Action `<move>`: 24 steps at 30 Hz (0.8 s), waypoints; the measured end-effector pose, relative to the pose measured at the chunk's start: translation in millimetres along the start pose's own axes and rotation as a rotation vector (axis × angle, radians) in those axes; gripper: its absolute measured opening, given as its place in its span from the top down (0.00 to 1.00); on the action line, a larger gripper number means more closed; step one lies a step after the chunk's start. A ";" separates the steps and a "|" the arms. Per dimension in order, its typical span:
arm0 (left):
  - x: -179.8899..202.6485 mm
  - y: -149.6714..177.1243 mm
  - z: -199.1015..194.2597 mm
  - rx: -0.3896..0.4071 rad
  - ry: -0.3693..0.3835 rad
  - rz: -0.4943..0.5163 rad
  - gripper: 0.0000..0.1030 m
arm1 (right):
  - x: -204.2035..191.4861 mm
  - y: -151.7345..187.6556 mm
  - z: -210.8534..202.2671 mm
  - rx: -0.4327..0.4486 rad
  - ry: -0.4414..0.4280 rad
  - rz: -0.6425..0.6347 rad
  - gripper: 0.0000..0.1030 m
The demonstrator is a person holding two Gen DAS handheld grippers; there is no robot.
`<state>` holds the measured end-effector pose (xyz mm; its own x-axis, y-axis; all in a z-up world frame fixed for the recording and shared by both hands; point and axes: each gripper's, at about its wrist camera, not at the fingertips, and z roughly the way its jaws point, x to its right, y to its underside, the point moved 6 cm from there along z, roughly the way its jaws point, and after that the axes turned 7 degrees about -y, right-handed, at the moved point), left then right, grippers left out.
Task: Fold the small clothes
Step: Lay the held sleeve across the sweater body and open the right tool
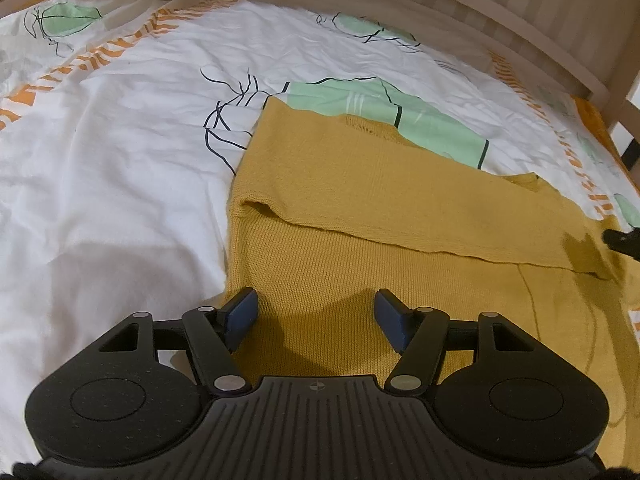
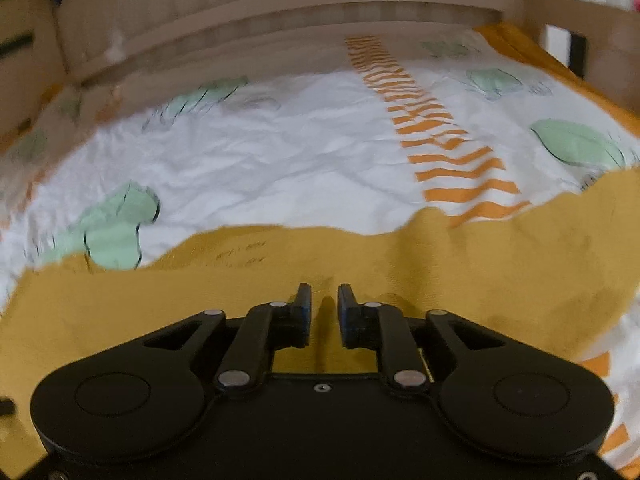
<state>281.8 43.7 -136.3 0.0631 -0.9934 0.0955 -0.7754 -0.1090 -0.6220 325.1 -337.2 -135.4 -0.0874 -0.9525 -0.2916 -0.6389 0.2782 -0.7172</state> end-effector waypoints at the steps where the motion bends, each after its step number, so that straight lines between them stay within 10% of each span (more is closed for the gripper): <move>1: 0.4 0.2 -0.2 0.000 -0.001 0.002 0.39 | 11.0 -2.8 -5.5 0.009 0.000 0.035 0.59; 10: 1.7 -0.6 -0.7 0.009 -0.003 -0.010 0.39 | 132.2 -31.1 -49.2 0.075 0.238 0.167 0.26; 24: 11.9 5.0 -0.3 0.084 -0.038 0.084 0.37 | 280.6 -30.0 -39.6 0.109 0.344 0.465 0.25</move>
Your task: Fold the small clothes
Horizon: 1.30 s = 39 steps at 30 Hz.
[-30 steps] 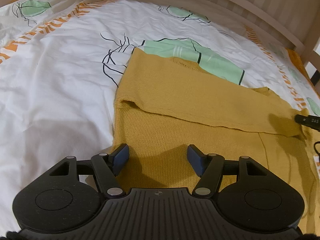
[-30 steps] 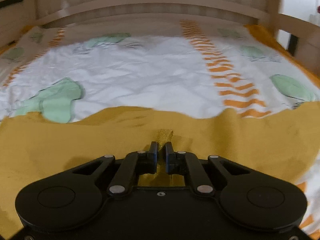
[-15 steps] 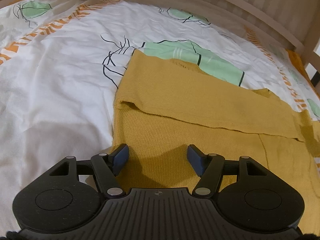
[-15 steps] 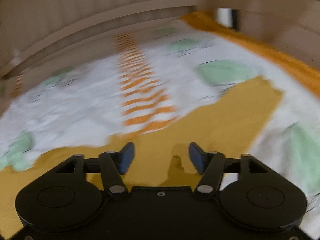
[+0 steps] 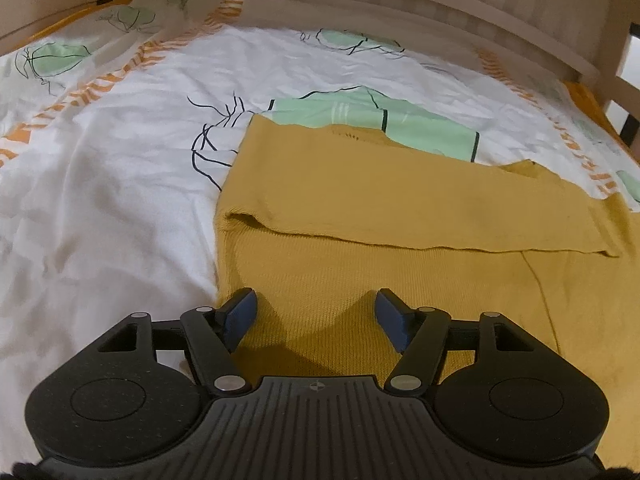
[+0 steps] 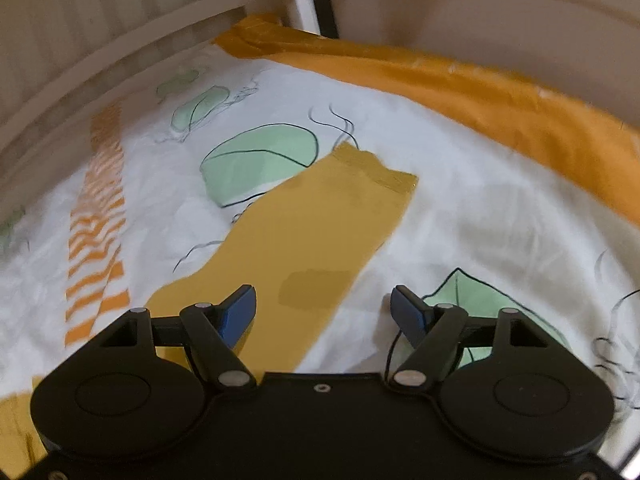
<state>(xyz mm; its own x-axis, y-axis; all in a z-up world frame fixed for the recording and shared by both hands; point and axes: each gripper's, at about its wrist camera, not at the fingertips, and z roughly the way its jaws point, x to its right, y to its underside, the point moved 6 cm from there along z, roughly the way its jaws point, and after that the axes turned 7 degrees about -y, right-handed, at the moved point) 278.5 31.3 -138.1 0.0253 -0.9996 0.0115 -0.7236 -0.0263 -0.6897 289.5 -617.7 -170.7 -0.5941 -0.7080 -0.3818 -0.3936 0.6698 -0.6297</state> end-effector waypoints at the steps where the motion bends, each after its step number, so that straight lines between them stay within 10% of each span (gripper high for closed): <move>1: 0.4 0.4 0.2 0.004 0.003 0.000 0.35 | 3.8 -0.9 3.0 0.010 -0.015 0.022 0.25; 6: 2.3 2.0 -0.5 0.020 0.011 0.004 0.33 | 8.5 -5.1 16.8 0.039 -0.057 0.081 0.33; 11: 3.1 0.5 -0.3 0.006 0.019 0.025 0.33 | 17.9 -7.9 15.2 0.063 -0.043 0.148 0.85; 18: -0.6 -6.2 -0.5 -0.043 0.049 0.012 0.33 | -25.9 -25.5 -31.5 0.114 -0.066 -0.026 0.88; 27: -5.5 -18.4 -11.1 -0.062 0.111 -0.024 0.34 | -174.1 -20.4 -135.3 0.148 -0.289 -0.313 0.88; 39: -22.3 -37.8 -22.8 -0.035 0.117 -0.083 0.34 | -355.8 127.1 -163.4 -0.016 -0.563 -0.561 0.89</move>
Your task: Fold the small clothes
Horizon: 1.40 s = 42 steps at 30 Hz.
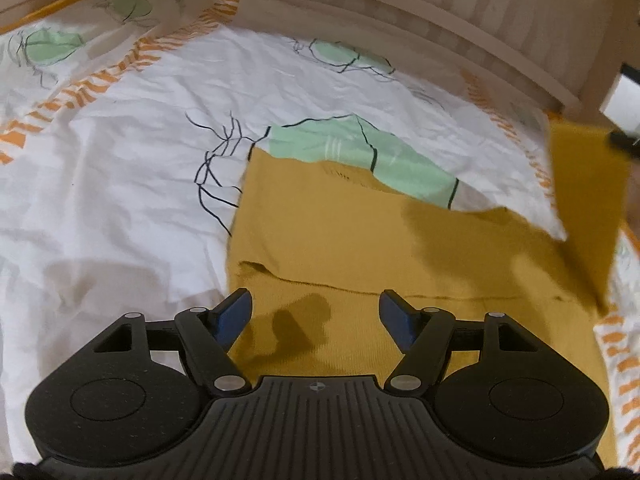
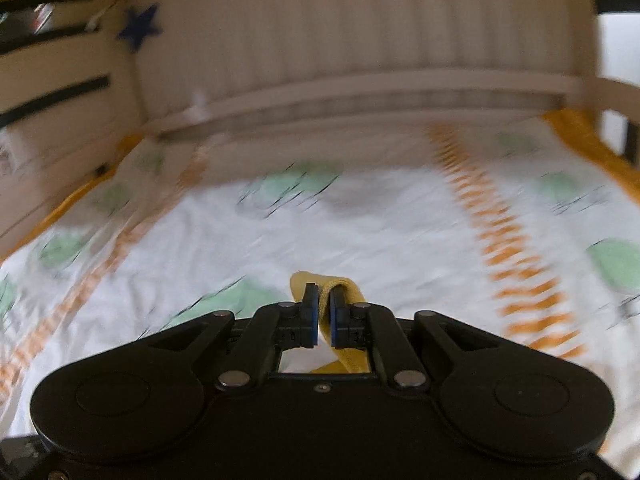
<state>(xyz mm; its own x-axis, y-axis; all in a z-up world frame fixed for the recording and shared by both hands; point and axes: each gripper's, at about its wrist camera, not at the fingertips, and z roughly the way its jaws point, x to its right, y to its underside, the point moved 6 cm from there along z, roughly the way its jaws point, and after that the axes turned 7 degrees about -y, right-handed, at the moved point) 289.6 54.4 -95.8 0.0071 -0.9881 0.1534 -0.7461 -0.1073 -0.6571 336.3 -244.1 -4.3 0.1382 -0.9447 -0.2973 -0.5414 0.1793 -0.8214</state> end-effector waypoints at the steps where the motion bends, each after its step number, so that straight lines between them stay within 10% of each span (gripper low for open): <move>1: -2.9 -2.0 -0.5 0.000 0.003 -0.013 0.34 | -12.3 8.3 10.6 -0.018 -0.011 -0.017 0.89; 9: -15.4 -9.4 -1.9 -0.002 0.013 -0.073 0.34 | -87.2 103.1 61.5 -0.207 -0.042 -0.171 0.87; 16: -15.1 -9.8 -1.4 -0.006 0.031 -0.069 0.34 | -99.8 146.1 49.5 -0.270 -0.052 -0.232 0.63; 24: 0.8 -6.1 -6.7 0.009 0.070 -0.009 0.34 | -65.5 139.1 0.7 -0.180 0.006 -0.254 0.36; 42: 123.7 9.6 21.0 0.036 0.077 0.291 0.34 | 33.9 157.9 -42.2 -0.258 0.059 -0.051 0.29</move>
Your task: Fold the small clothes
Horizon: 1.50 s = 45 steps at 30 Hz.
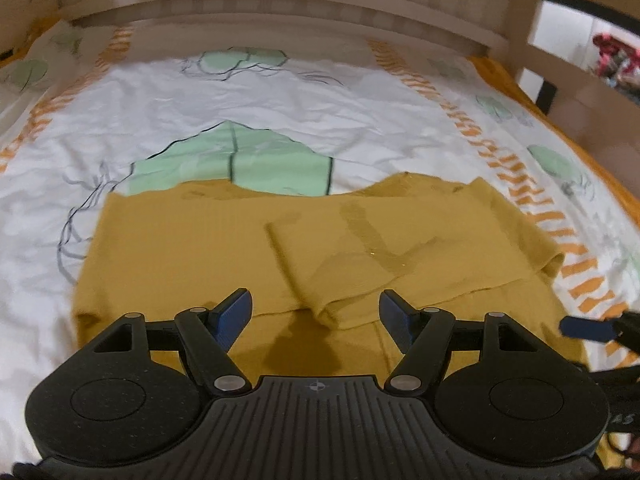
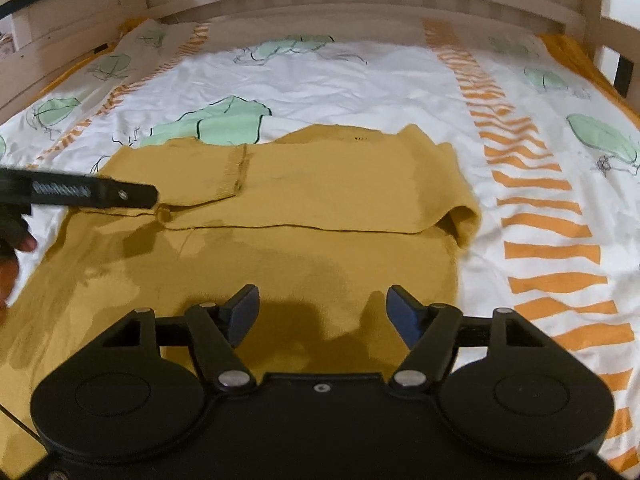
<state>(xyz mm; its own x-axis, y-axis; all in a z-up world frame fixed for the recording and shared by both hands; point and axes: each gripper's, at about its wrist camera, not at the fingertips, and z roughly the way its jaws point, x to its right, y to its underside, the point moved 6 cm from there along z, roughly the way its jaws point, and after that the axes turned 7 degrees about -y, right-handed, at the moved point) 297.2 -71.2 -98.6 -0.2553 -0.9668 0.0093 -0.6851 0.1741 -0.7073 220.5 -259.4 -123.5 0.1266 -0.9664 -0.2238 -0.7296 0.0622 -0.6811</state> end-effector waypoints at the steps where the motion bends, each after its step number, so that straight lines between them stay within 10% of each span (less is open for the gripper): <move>1: 4.1 1.0 3.3 -0.002 -0.005 0.016 0.34 | 2.0 -1.6 0.9 -0.010 0.000 0.008 0.29; 12: -27.4 6.6 39.3 -0.092 -0.147 -0.107 0.40 | 0.8 -1.4 8.4 -0.042 -0.016 0.008 0.29; 21: -51.4 5.4 32.8 -0.110 -0.103 -0.189 0.40 | -1.2 8.6 23.9 -0.111 -0.018 -0.006 0.25; 29: -94.3 3.2 20.2 -0.064 -0.255 -0.332 0.42 | -0.5 6.0 20.4 -0.119 -0.041 0.022 0.25; 45: -85.1 -10.9 52.8 -0.123 -0.012 -0.342 0.42 | -4.2 5.4 23.1 -0.117 -0.069 0.021 0.25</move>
<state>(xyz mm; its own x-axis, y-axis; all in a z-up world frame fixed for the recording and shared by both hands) 362.5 -0.7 -129.0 0.0104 -0.9751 0.2217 -0.8069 -0.1392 -0.5741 231.5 -249.2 -142.3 0.1534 -0.9454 -0.2877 -0.8056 0.0489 -0.5904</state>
